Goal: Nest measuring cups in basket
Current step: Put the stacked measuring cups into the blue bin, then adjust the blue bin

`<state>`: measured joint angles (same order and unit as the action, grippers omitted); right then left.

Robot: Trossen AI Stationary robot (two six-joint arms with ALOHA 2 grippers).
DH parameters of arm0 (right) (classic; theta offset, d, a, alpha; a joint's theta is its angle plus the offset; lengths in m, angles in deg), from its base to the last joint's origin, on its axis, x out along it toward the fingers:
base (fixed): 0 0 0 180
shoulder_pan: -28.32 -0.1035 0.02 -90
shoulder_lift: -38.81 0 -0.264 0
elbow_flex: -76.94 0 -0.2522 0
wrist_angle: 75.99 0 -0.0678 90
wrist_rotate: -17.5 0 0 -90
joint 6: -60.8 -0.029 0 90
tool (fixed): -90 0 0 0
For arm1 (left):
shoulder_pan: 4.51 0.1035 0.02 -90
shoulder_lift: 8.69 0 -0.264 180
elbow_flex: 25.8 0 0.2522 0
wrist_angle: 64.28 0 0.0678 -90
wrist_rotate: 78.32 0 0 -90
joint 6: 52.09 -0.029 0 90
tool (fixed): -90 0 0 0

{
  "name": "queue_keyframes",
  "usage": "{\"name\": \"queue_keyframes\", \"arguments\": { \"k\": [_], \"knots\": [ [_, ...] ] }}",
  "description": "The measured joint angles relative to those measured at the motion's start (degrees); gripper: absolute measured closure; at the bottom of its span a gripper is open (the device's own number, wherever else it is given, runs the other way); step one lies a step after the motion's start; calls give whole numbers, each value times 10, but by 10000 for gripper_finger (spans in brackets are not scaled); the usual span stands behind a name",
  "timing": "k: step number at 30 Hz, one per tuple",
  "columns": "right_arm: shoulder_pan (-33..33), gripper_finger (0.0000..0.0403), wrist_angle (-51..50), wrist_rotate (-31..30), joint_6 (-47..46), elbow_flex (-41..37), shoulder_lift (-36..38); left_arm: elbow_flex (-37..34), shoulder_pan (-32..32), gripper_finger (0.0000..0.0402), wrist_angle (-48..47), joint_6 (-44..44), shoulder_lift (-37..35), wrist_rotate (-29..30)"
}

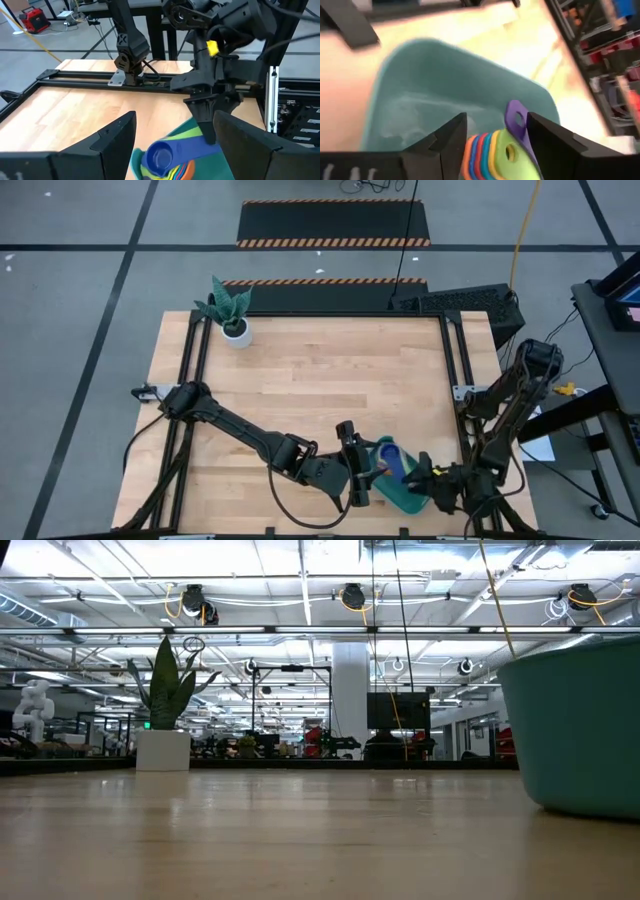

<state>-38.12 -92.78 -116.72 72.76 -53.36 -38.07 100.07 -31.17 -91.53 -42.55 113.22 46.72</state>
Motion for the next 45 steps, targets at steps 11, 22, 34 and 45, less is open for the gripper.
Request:
{"name": "queue_keyframes", "arguments": {
  "k": [11,22,34,45],
  "knots": [
    [25,205,10,88,-53,0,73,0,0,135,0,0,0,0],
    [25,206,-70,87,-84,0,178,0,0,135,0,-4,0,0],
    [52,265,-141,82,-53,0,341,0,23,135,-8,-138,-18,58],
    [84,398,-234,81,-52,0,459,-35,107,135,-53,-86,-20,-34]
  ]
}}
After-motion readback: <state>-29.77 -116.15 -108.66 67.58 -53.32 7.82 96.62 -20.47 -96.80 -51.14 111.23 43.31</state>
